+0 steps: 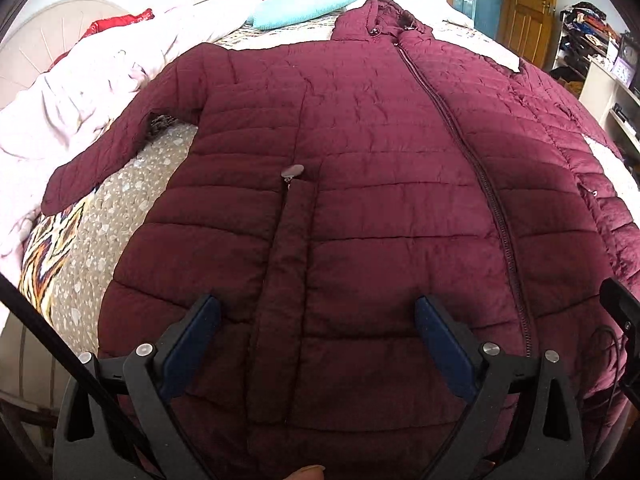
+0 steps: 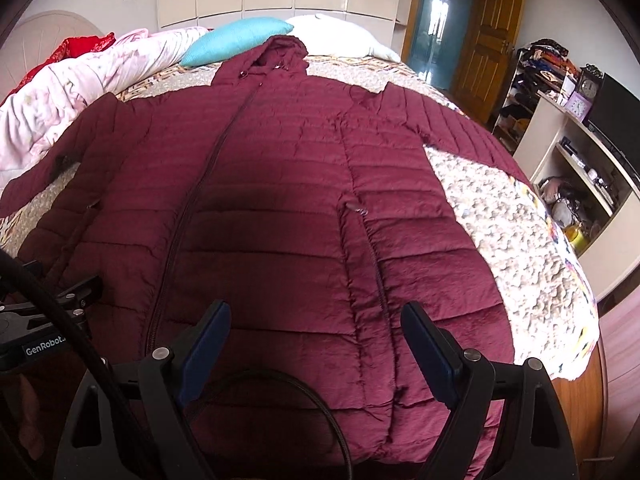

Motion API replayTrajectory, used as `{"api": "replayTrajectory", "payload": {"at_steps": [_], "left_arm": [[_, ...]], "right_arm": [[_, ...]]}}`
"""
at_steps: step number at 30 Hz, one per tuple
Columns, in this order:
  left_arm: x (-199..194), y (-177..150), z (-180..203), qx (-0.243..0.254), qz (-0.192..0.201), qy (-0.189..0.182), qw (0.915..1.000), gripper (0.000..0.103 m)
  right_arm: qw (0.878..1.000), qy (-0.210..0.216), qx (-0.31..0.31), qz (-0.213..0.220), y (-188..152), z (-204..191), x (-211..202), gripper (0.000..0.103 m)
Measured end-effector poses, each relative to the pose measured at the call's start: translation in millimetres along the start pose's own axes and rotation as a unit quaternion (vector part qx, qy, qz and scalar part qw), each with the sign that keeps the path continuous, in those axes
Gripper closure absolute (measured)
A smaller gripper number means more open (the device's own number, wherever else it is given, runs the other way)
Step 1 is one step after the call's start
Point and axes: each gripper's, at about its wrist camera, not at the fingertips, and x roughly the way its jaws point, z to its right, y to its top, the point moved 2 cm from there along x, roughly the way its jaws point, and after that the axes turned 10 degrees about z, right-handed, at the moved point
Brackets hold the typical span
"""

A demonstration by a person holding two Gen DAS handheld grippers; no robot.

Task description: Fold large clothes

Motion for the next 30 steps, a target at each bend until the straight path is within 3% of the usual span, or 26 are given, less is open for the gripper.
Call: {"api": "replayTrajectory", "payload": {"at_steps": [8, 16, 20, 30], "left_arm": [[6, -1, 0, -0.010, -0.002, 0.002, 1.0000, 0.000], [3, -2, 11, 0.019, 0.018, 0.028, 0.9993, 0.000], [5, -1, 5, -0.008, 0.004, 0.014, 0.9999, 0.000], [6, -1, 5, -0.009, 0.003, 0.015, 0.9998, 0.000]], "right_arm": [[1.000, 0.007, -0.008, -0.007, -6, -7, -2, 0.013], [1.000, 0.011, -0.004, -0.015, -7, -6, 1, 0.013], [1.000, 0.011, -0.001, -0.020, -8, -4, 2, 0.013], [0.999, 0.018, 0.000, -0.026, -11, -6, 4, 0.013]]}}
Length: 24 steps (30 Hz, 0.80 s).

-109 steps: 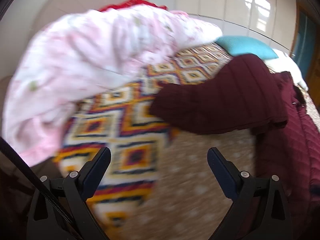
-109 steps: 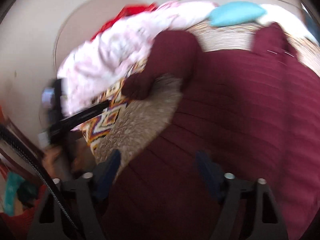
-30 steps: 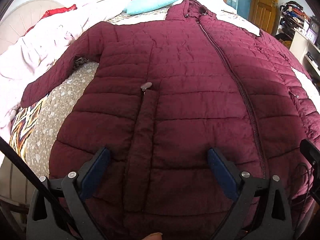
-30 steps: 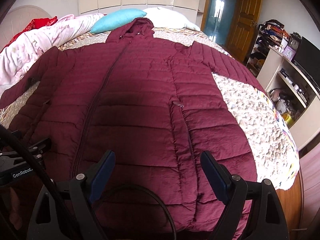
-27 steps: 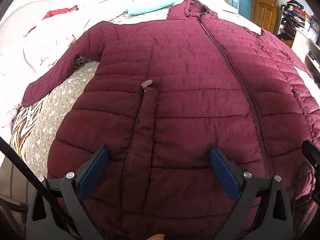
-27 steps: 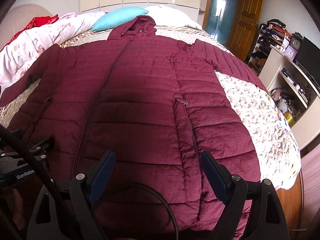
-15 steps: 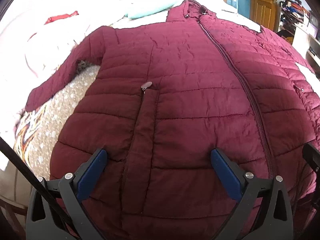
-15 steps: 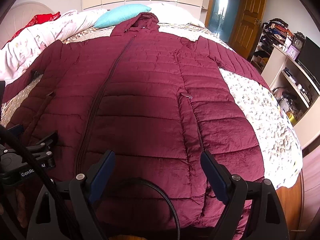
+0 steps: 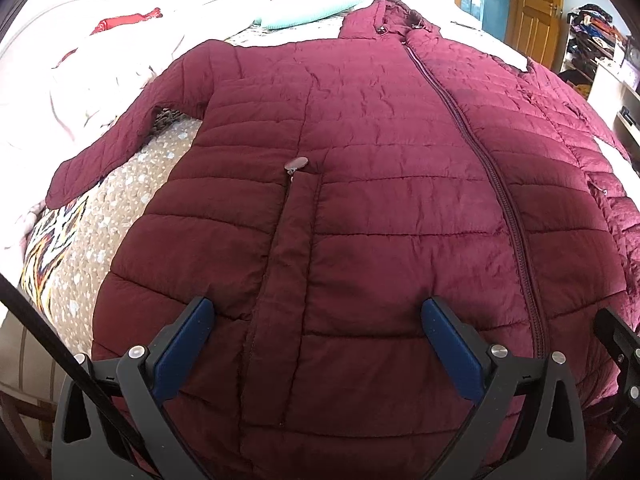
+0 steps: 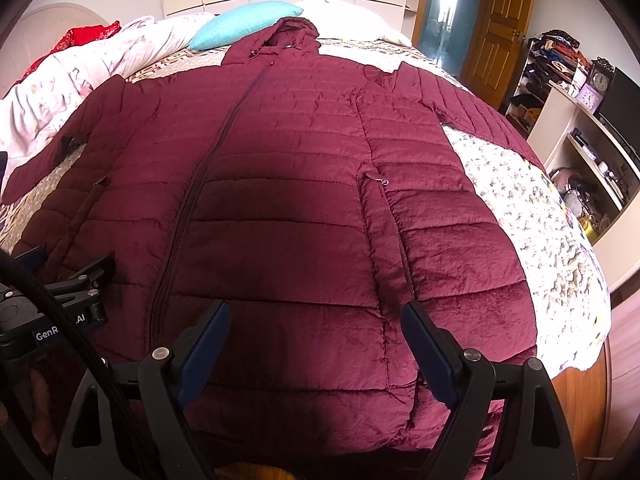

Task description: Fold large clothes

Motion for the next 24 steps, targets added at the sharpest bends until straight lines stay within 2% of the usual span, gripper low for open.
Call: {"api": "replayTrajectory", "payload": {"at_steps": [24], "left_arm": [[-1.0, 0.1, 0.2, 0.001, 0.000, 0.001, 1.0000, 0.000]], "right_arm": [[1.000, 0.006, 0.012, 0.000, -1.7, 5.0, 3.1, 0.013]]}}
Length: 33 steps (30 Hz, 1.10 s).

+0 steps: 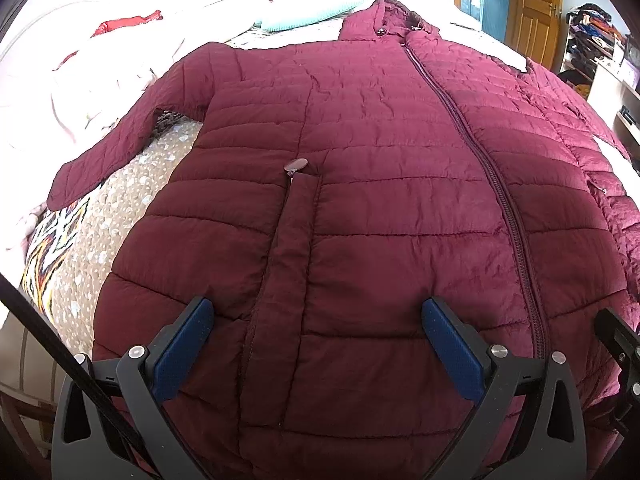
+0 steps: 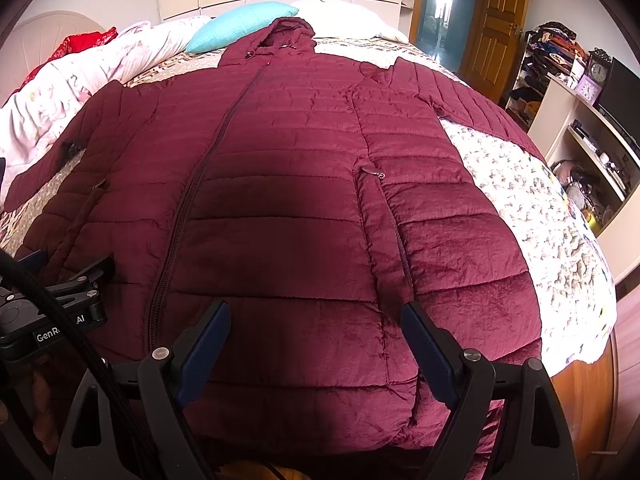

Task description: Fold large clothes

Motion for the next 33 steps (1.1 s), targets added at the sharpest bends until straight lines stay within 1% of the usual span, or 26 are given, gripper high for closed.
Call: {"api": "replayTrajectory", "payload": {"at_steps": [5, 11, 17, 20, 26, 33], "left_arm": [[-9, 0, 1, 0.001, -0.003, -0.009, 1.0000, 0.000], [-25, 0, 11, 0.011, 0.009, -0.042, 0.9990, 0.000], [-38, 3, 20, 0.027, 0.023, -0.046, 0.9983, 0.000], [-45, 5, 22, 0.029, 0.031, -0.054, 0.9976, 0.000], [-53, 8, 24, 0.035, 0.039, -0.067, 0.9963, 0.000], [-55, 10, 19, 0.034, 0.039, -0.062, 0.9967, 0.000]], "right_arm": [[1.000, -0.002, 0.002, 0.001, 0, 1, 0, 0.013], [1.000, -0.002, 0.003, 0.001, 0, 1, 0, 0.013], [1.000, -0.004, 0.008, 0.003, 1, 5, -1, 0.013], [1.000, -0.005, 0.011, 0.006, 4, 8, -2, 0.013], [1.000, -0.012, 0.015, 0.020, 16, 18, -6, 0.013], [0.998, -0.024, 0.021, 0.045, 43, 39, -13, 0.013]]}}
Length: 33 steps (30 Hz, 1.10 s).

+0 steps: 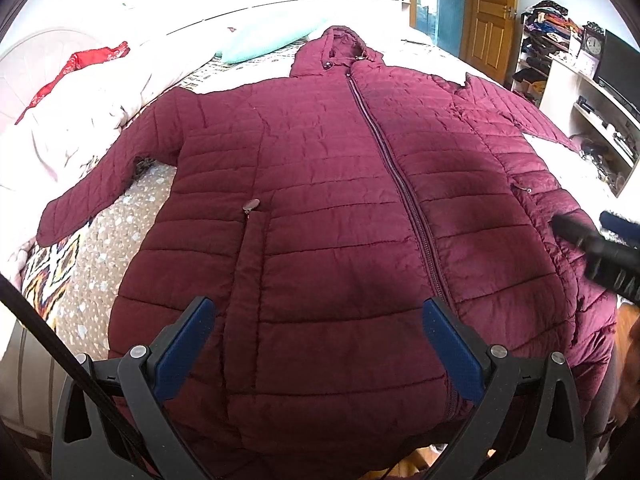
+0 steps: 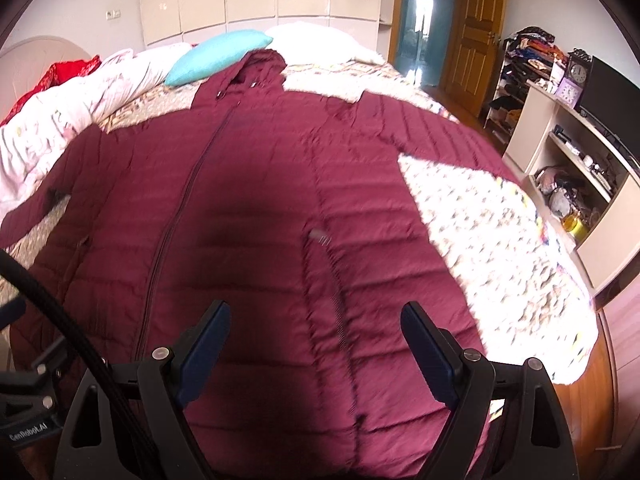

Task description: Fold large clothes

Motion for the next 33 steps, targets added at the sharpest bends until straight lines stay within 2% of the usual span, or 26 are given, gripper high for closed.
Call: {"api": "replayTrajectory", "payload": {"at_steps": [5, 9, 13, 17, 18, 19, 21, 24, 28, 33], "left_arm": [[3, 1, -3, -0.001, -0.004, 0.005, 1.0000, 0.000], [4, 2, -4, -0.001, -0.004, 0.007, 1.0000, 0.000], [3, 3, -6, 0.001, -0.004, 0.008, 1.0000, 0.000], [-1, 6, -6, 0.003, -0.001, 0.009, 1.0000, 0.000], [-1, 7, -6, 0.003, -0.001, 0.009, 1.0000, 0.000], [-1, 7, -6, 0.004, -0.002, 0.009, 1.0000, 0.000], [-1, 7, -6, 0.007, -0.004, 0.009, 0.9999, 0.000], [0, 9, -5, 0.012, -0.008, 0.012, 0.9998, 0.000], [5, 11, -6, 0.012, -0.014, 0.018, 0.9997, 0.000], [12, 14, -7, 0.015, -0.023, 0.025, 0.9993, 0.000]], "right_arm": [[1.000, -0.007, 0.020, 0.016, 26, 29, 0, 0.013], [0.998, -0.041, 0.042, 0.030, 46, 68, 8, 0.013], [0.993, -0.057, 0.097, 0.036, 60, 128, 28, 0.013], [0.983, -0.035, 0.177, 0.029, 62, 193, 58, 0.014], [0.977, -0.025, 0.209, 0.025, 60, 213, 69, 0.021], [0.973, -0.019, 0.231, 0.021, 58, 226, 75, 0.032], [0.957, -0.008, 0.289, 0.008, 53, 259, 95, 0.042], [0.937, 0.011, 0.350, 0.005, 51, 291, 117, 0.042], [0.895, 0.038, 0.445, 0.001, 52, 326, 152, 0.042], [0.875, 0.028, 0.484, -0.004, 66, 348, 191, 0.042]]}}
